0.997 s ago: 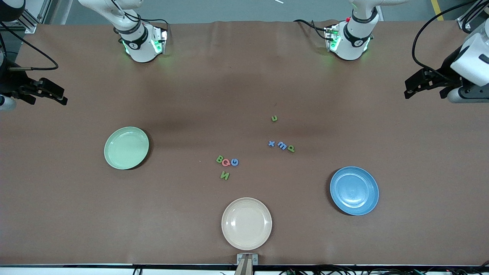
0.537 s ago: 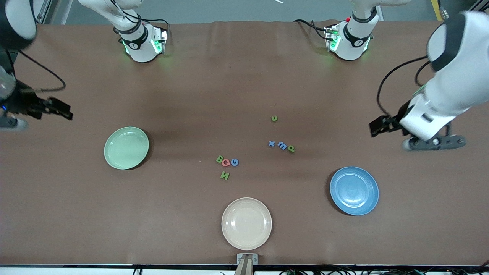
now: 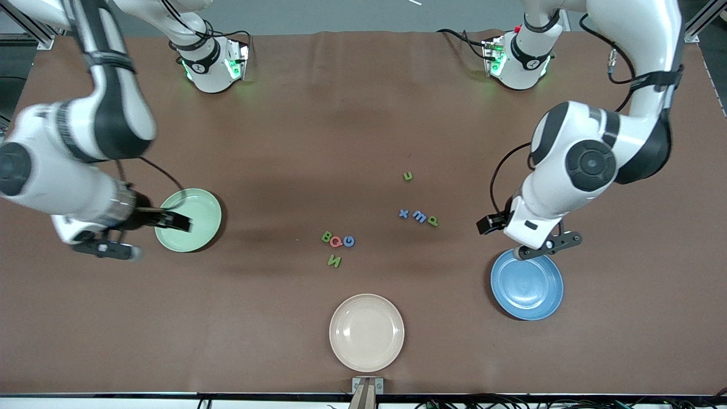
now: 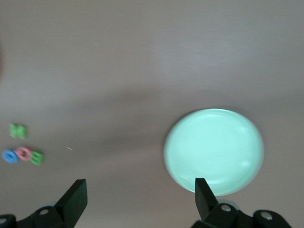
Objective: Sort upper and lower case letters into plates
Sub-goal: 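Move the right gripper and the left gripper toward the letter pile, then grasp the green N with the right gripper while the left gripper grasps green d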
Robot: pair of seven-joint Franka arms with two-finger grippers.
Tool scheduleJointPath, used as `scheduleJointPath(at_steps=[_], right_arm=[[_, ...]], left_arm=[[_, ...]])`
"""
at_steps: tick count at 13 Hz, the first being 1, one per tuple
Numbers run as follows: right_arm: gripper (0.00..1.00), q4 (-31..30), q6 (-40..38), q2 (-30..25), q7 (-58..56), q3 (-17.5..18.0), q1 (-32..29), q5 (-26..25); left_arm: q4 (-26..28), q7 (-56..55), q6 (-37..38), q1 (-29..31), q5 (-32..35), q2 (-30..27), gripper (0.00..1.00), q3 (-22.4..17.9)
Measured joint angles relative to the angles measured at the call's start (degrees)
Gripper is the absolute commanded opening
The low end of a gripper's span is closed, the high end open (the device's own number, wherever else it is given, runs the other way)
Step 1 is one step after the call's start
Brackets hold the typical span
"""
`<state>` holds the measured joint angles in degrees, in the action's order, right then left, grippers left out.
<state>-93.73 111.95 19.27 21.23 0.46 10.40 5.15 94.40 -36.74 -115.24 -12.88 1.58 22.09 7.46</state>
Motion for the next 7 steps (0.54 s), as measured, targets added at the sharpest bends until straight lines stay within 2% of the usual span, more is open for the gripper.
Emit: scheduleJointPath(at_steps=[4, 7], right_arm=[[1.0, -0.01, 17.08, 11.86, 17.94, 0.15, 13.39, 0.02], [1.0, 5.06, 22.45, 21.92, 26.73, -0.35, 19.33, -1.0]], left_arm=[[7.78, -4.26, -8.9, -0.56, 0.0, 0.04, 1.0, 0.02], [12.27, -8.75, -14.75, -1.95, 0.0, 0.1, 1.0, 0.07]])
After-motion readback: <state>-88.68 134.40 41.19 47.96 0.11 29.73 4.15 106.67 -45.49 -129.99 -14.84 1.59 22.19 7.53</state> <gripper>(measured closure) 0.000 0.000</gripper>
